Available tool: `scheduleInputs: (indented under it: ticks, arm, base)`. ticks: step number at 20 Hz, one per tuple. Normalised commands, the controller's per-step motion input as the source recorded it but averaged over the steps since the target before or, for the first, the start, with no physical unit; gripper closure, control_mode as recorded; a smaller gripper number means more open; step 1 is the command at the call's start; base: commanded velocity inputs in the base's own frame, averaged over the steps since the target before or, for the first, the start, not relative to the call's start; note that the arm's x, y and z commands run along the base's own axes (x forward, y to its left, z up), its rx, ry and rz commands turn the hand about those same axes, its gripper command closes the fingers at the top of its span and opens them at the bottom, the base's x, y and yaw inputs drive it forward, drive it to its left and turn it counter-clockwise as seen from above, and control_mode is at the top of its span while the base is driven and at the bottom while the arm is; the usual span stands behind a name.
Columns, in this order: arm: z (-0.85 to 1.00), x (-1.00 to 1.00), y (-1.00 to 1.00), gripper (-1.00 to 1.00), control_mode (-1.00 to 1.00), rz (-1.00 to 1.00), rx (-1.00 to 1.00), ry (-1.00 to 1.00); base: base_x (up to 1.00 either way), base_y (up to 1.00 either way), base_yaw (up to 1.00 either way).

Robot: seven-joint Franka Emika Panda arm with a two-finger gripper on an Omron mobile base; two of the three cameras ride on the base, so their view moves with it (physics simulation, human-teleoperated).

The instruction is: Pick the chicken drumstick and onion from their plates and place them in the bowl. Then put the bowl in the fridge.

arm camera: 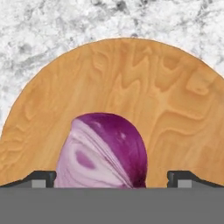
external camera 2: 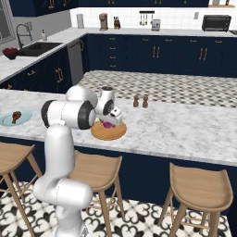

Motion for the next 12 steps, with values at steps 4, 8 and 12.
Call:
scheduleInputs:
  ticks: [4, 8, 12]
  arm:
    - [-0.30, 0.02, 0.02, 1.00, -1.00, 0.00, 0.00, 0.02]
    - [-0.22, 0.00, 0.02, 1.00, -1.00, 0.00, 0.00, 0.00]
    - [0.21, -0.73, -0.02, 1.00, -1.00, 0.00, 0.02, 0.00]
  base:
    - [0.00, 0.00, 0.00]
    - [0.00, 0.00, 0.00]
    - [0.00, 0.00, 0.00]
